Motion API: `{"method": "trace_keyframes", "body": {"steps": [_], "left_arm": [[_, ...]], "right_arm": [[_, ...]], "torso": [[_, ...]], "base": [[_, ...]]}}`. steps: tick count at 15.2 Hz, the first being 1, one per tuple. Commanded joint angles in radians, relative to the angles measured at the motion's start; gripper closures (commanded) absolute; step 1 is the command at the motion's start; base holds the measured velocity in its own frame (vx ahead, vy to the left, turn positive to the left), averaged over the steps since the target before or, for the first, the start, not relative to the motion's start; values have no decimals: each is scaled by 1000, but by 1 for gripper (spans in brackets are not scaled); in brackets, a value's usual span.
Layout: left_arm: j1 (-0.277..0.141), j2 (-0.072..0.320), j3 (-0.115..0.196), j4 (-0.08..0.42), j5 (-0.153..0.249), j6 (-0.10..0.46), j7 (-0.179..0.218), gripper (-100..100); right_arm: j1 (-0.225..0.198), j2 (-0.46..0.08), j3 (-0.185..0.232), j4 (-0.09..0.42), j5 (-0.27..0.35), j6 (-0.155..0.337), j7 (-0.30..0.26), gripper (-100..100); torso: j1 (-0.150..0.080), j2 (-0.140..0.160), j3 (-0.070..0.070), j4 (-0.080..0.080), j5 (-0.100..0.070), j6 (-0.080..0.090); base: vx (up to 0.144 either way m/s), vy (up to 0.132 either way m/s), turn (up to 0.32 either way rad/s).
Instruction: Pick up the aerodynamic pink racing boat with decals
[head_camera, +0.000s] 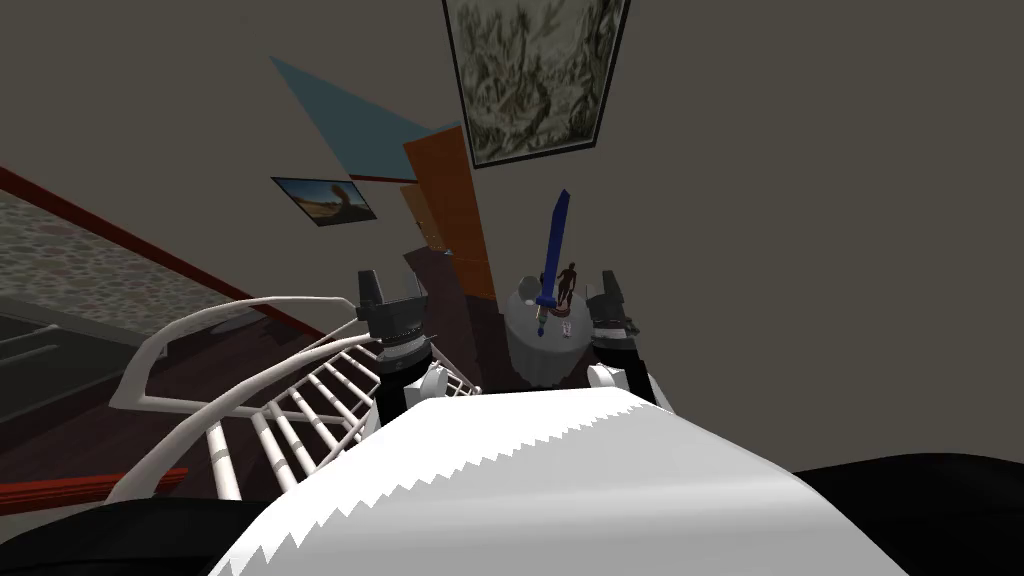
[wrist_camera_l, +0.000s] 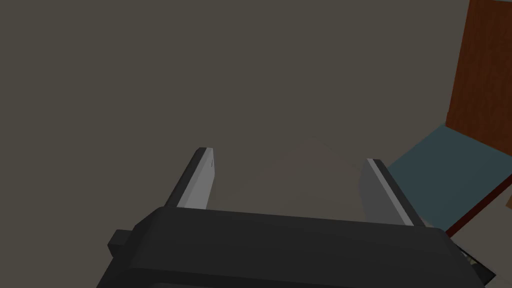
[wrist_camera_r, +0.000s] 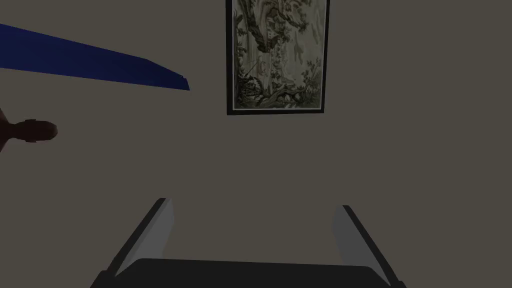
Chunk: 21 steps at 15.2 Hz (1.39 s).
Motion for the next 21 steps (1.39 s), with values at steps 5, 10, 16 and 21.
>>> {"method": "trace_keyframes", "body": {"steps": [5, 10, 16, 21], "left_arm": [[0, 0, 0, 0, 0, 0, 0, 0], [0, 0, 0, 0, 0, 0, 0, 0], [0, 0, 0, 0, 0, 0, 0, 0], [0, 0, 0, 0, 0, 0, 0, 0]], "right_arm": [[-72, -86, -18, 120, -57, 67, -80, -100], [-135, -120, -34, 218, -107, 126, -151, -100], [-212, -150, -54, 336, -169, 199, -238, -100], [-270, -168, -69, 454, -215, 254, -303, -100]], "torso": [[5, 5, 3, 1, 1, 0], [3, 0, 0, 0, 1, 0], [3, -1, -1, 0, 1, 0], [3, -2, -1, 0, 1, 0]], "base": [[-72, 67, -69], [-11, 53, -61], [5, 40, -59], [12, 43, -69]]}}
